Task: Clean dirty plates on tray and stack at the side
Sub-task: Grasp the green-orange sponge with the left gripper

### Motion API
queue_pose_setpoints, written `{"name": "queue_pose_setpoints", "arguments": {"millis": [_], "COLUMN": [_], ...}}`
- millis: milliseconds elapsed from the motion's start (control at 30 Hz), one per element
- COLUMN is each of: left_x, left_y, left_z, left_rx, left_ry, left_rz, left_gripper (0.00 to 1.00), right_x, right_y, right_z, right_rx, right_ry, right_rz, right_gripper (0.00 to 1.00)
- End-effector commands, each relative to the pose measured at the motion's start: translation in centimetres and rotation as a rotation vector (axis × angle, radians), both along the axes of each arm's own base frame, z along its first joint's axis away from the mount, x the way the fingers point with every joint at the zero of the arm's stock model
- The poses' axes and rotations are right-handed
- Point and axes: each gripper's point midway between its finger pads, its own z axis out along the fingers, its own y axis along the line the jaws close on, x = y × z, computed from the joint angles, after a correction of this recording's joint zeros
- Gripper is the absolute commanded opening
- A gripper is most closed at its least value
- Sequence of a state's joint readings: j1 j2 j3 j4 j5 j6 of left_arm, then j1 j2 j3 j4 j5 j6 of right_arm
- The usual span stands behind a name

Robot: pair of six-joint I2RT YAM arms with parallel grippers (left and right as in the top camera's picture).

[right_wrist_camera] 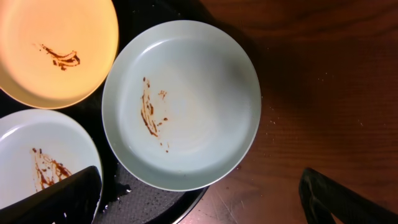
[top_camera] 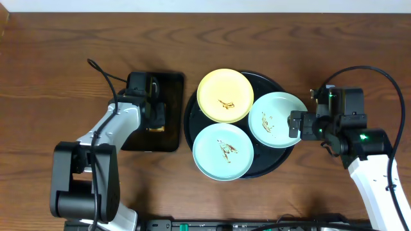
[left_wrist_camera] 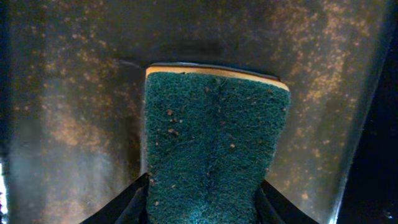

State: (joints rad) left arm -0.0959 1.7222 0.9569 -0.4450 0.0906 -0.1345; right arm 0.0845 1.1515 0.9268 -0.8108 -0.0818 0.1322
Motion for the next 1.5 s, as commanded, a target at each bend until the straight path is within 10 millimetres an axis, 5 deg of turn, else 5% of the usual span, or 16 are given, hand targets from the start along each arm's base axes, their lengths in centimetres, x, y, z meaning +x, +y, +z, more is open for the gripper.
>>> {"name": "queue_pose_setpoints", "arguments": {"millis": [0, 767, 1067, 1267, 1300, 1467], "left_x": [0.8, -0.3, -0.5, -0.7, -0.7, -0.7], "left_y": [0.5, 0.0, -0.8, -0.8, -0.8, -0.8], "left_z": [1.6, 1.1, -0.4, -1.1, -1.1, -1.1], "left_rx": [0.07, 0.183, 0.13, 0.131, 0.132, 0.131], "left_ry": [-0.055, -0.044, -0.014, 0.005, 0.005, 0.005], "left_rz": [0.012, -0.031, -0.022, -0.012, -0.012, -0.011], "left_gripper": [0.47, 0.53, 0.36, 0.19, 0.08, 0.07], "right_x": [0.4, 0.1, 0.0, 0.0, 0.0, -0.1], "right_y": [0.1, 0.1, 0.1, 0.1, 0.1, 0.1], "right_z": [0.7, 0.6, 0.5, 0.5, 0.5, 0.5], "right_rx": [-0.006, -0.007, -0.008, -0.008, -0.008, -0.008], "right_ry": [-0.02, -0.009, -0.004, -0.001, -0.001, 0.0], "right_rz": [0.009, 0.009, 0.009, 0.009, 0.009, 0.009], "right_gripper": [0.99, 0.99, 0.99, 0.99, 0.99, 0.99]}}
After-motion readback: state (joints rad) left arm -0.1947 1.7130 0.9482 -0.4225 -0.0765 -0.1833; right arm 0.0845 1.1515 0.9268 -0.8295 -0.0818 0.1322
